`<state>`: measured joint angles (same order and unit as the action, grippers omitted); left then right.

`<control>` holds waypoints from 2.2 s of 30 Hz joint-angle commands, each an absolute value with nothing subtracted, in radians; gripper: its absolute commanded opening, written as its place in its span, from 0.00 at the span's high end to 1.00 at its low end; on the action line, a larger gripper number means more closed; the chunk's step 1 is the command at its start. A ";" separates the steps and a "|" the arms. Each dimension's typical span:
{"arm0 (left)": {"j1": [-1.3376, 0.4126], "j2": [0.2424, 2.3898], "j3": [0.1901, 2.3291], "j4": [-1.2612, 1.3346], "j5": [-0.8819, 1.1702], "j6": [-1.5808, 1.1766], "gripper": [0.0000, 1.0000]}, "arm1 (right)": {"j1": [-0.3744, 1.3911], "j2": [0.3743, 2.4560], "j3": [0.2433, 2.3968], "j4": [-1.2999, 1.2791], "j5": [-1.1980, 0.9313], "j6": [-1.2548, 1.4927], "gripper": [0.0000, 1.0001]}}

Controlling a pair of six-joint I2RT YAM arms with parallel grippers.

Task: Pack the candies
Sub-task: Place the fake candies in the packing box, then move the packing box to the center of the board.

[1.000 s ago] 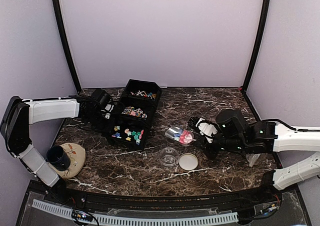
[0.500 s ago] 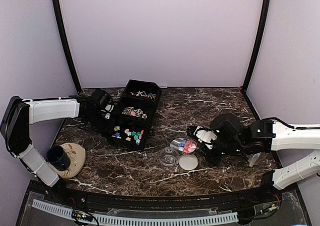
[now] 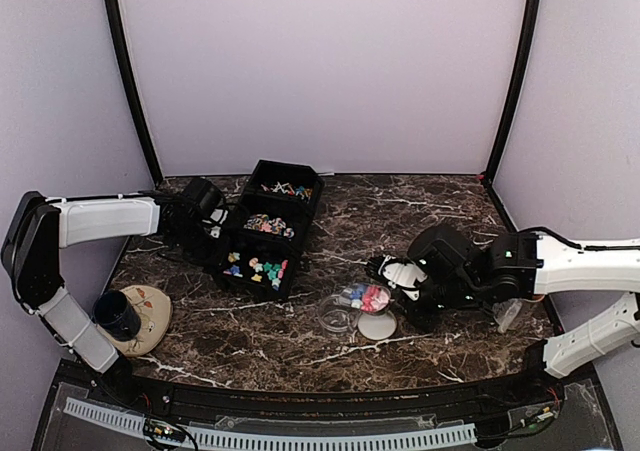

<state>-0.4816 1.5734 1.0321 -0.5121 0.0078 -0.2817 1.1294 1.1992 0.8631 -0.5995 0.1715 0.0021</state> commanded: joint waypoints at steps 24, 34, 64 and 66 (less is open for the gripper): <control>-0.485 1.532 1.115 -0.372 0.040 -0.296 1.00 | 1.188 1.337 1.057 -0.813 0.199 -0.038 1.00; -0.484 1.537 1.116 -0.373 0.039 -0.296 1.00 | 1.195 1.416 1.175 -0.917 0.215 -0.062 1.00; -0.484 1.539 1.120 -0.379 0.042 -0.296 1.00 | 1.248 1.722 1.489 -1.149 0.351 -0.023 1.00; -0.484 1.539 1.120 -0.379 0.043 -0.297 1.00 | 1.249 1.737 1.504 -1.163 0.394 -0.011 1.00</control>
<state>-0.4816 1.5837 1.0485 -0.5251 0.0109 -0.2817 1.2369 1.7176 1.4548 -1.1107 0.3031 -0.0475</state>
